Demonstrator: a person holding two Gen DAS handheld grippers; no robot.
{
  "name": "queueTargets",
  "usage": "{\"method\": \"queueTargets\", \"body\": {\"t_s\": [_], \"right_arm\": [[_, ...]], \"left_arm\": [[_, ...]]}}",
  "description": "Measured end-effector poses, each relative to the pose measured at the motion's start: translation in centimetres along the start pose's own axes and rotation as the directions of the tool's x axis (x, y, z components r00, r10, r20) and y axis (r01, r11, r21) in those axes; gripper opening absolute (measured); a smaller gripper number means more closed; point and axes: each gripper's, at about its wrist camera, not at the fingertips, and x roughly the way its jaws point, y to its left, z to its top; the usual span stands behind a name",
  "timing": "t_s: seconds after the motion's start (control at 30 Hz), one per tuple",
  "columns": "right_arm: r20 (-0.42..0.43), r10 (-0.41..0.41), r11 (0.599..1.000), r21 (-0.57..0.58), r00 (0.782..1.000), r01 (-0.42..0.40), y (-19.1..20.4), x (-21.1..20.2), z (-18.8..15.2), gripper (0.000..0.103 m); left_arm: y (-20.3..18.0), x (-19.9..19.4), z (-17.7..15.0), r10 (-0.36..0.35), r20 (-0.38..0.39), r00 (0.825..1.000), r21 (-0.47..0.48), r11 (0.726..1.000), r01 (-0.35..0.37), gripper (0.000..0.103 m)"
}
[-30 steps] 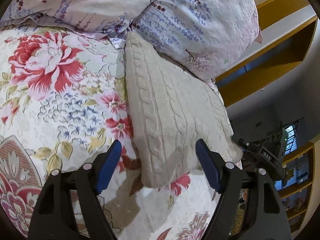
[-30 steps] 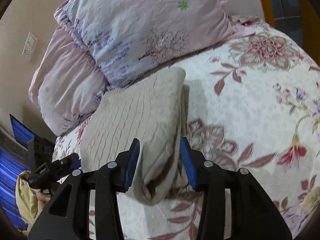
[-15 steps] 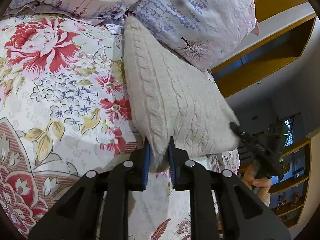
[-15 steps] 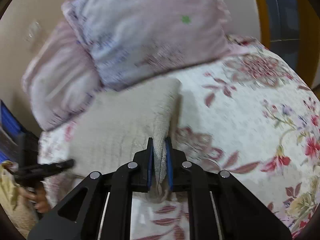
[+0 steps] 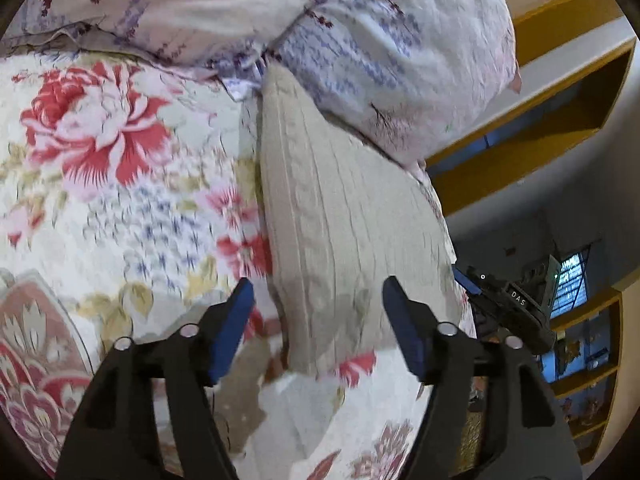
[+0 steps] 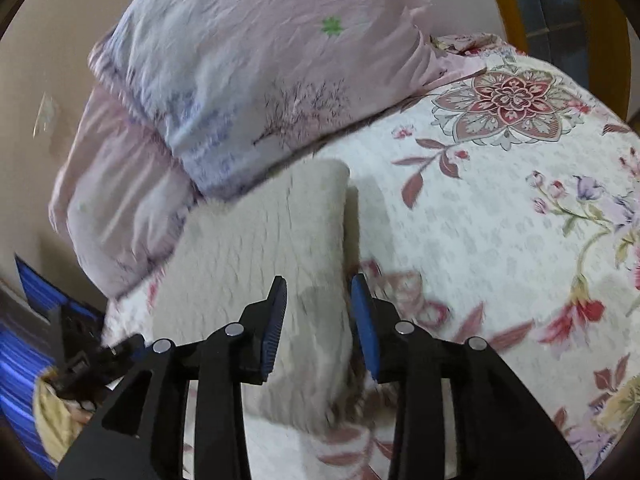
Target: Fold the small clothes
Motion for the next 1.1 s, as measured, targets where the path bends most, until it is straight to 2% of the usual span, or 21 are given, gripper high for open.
{"method": "queueTargets", "body": {"t_s": [0.17, 0.2, 0.23, 0.37, 0.43, 0.5, 0.57, 0.7, 0.77, 0.83, 1.0, 1.07, 1.1], "right_arm": [[-0.051, 0.021, 0.997, 0.072, 0.998, -0.017, -0.3, 3.3, 1.9, 0.036], [-0.066, 0.017, 0.997, 0.071, 0.998, -0.013, -0.2, 4.2, 2.1, 0.026], [-0.053, 0.009, 0.999, 0.046, 0.999, -0.007, 0.2, 4.5, 2.2, 0.011], [0.065, -0.039, 0.998, -0.040, 0.997, 0.042, 1.4, 3.5, 2.5, 0.010], [0.060, -0.090, 0.995, -0.042, 0.994, 0.092, 0.9, 4.3, 2.6, 0.009], [0.019, -0.150, 0.988, -0.041, 0.989, 0.150, 0.1, 5.8, 2.3, 0.009], [0.010, -0.177, 0.983, -0.043, 0.984, 0.177, -0.4, 6.5, 1.8, 0.009], [-0.008, -0.198, 0.978, -0.065, 0.980, 0.197, -0.1, 6.5, 2.1, 0.013], [0.002, -0.186, 0.981, -0.061, 0.983, 0.186, 0.2, 5.6, 2.2, 0.021], [0.040, -0.164, 0.984, -0.061, 0.986, 0.166, 0.5, 4.4, 2.3, 0.039], [0.112, -0.161, 0.979, -0.109, 0.981, 0.173, 1.9, 3.2, 2.1, 0.040], [0.103, -0.159, 0.974, -0.149, 0.982, 0.173, 2.4, 3.9, 1.8, 0.039], [0.068, -0.179, 0.968, -0.168, 0.981, 0.188, 2.5, 4.9, 1.5, 0.039]], "left_arm": [[0.3, 1.0, 1.2, 0.044, 0.003, 0.999, -0.026, 0.999, -0.044, 0.074], [0.3, 1.3, 1.3, 0.044, 0.002, 0.999, -0.030, 0.999, -0.044, 0.075], [0.2, 1.5, 1.5, 0.046, 0.001, 0.999, -0.032, 0.998, -0.046, 0.076], [0.0, 2.2, 1.9, 0.046, 0.004, 0.999, -0.031, 0.998, -0.046, 0.077], [0.0, 2.4, 2.1, 0.039, 0.003, 0.999, -0.035, 0.999, -0.038, 0.077], [0.1, 2.6, 2.2, 0.032, 0.004, 0.999, -0.040, 0.999, -0.032, 0.077], [0.1, 2.8, 2.2, 0.025, 0.005, 1.000, -0.046, 0.999, -0.025, 0.077], [0.3, 2.9, 2.2, 0.015, 0.006, 1.000, -0.054, 0.998, -0.015, 0.077], [0.3, 3.0, 2.4, 0.002, 0.009, 1.000, -0.061, 0.998, -0.002, 0.077], [0.2, 3.2, 2.7, -0.002, 0.014, 1.000, -0.065, 0.998, 0.003, 0.080], [0.2, 3.4, 3.0, -0.006, 0.010, 1.000, -0.077, 0.997, 0.007, 0.081], [0.2, 3.6, 3.1, -0.008, 0.006, 1.000, -0.080, 0.997, 0.008, 0.081], [0.2, 3.7, 3.1, -0.008, 0.004, 1.000, -0.080, 0.997, 0.008, 0.081]]}}
